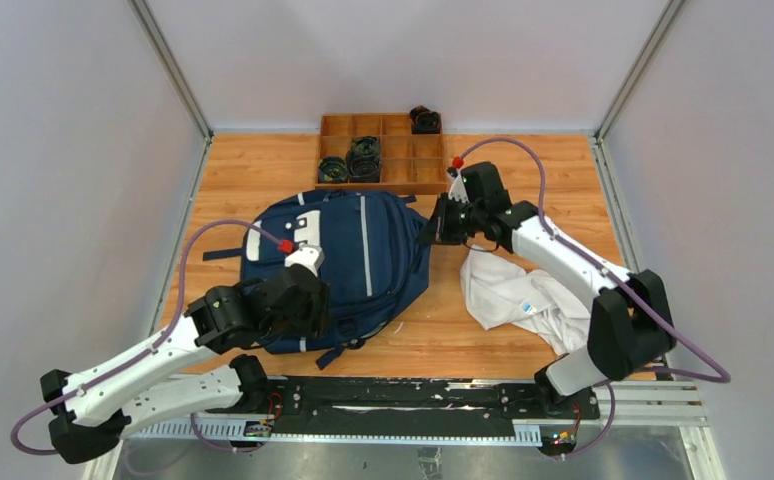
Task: Pack the student bag
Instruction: Adjust the student bag at the center of the board.
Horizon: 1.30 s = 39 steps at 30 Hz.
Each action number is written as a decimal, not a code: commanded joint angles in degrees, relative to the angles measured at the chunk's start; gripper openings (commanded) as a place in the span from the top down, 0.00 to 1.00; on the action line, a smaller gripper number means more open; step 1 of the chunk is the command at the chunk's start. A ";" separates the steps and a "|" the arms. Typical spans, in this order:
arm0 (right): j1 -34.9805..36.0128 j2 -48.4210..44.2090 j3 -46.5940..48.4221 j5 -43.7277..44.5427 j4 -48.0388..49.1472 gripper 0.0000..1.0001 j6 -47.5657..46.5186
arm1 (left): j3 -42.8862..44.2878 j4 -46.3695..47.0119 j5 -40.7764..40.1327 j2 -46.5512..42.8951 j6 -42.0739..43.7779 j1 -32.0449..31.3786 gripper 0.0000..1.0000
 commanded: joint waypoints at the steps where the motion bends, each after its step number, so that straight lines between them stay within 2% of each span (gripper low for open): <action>1: -6.00 3.43 11.82 -4.97 2.73 1.00 -7.54 | 2.85 2.01 -0.19 3.92 4.12 -0.69 0.45; 6: -5.10 3.55 19.11 -12.33 -2.71 1.00 -14.62 | 7.03 3.08 -3.43 4.58 7.97 -0.82 0.45; 9: -4.24 3.87 22.19 -12.09 -5.07 1.00 -20.61 | 7.62 5.62 -4.57 2.77 9.09 -0.80 0.45; 13: -4.35 10.02 28.40 -8.51 -5.27 1.00 -27.92 | 6.79 10.28 -4.43 2.11 10.32 -0.75 0.40; 14: -4.43 12.67 31.00 -4.85 -6.34 0.93 -28.80 | 7.17 11.40 -3.92 2.67 10.42 -0.79 0.39; 17: -4.77 22.61 41.90 10.34 -16.06 0.52 -29.00 | 8.15 15.26 -1.72 4.54 11.13 -0.80 0.38; 19: -4.90 26.32 48.47 16.84 -25.68 0.39 -28.36 | 9.00 15.87 -2.21 6.42 11.74 -0.77 0.37; 21: -4.97 23.79 45.24 21.98 -26.43 0.27 -27.96 | 9.54 15.53 -2.70 8.26 12.46 -0.84 0.36; 22: -5.08 20.74 41.32 25.04 -24.76 0.16 -27.74 | 9.50 15.63 -2.52 9.02 12.63 -0.84 0.36; 24: -6.22 13.69 32.18 28.81 -20.01 0.10 -26.73 | 9.24 16.26 -1.05 9.73 12.80 -0.84 0.34; 26: -7.41 6.39 23.50 28.00 -16.29 0.08 -24.44 | 8.26 17.35 -1.23 9.79 12.56 -0.84 0.32; 28: -7.06 -1.26 13.58 23.01 -10.51 0.07 -21.18 | 6.86 18.23 -2.06 9.60 12.28 -0.71 0.31; 31: -1.67 -10.30 -1.42 18.03 -2.83 0.07 -15.86 | 4.79 18.85 -2.23 9.37 12.28 -0.71 0.31; 33: 5.18 -13.38 -9.32 19.33 0.64 0.15 -11.95 | 3.19 18.91 -1.84 8.86 12.49 -0.71 0.31; 35: 11.51 -13.39 -14.78 18.84 4.86 0.29 -7.25 | 0.86 19.89 -1.53 7.46 12.41 -0.75 0.32; 38: 14.17 -11.63 -21.21 16.15 13.62 0.57 1.20 | -2.40 20.74 -2.83 5.60 11.79 -0.75 0.32; 39: 14.32 -11.09 -23.10 16.03 16.56 0.57 4.22 | -2.95 20.57 -3.38 5.51 11.62 -0.74 0.33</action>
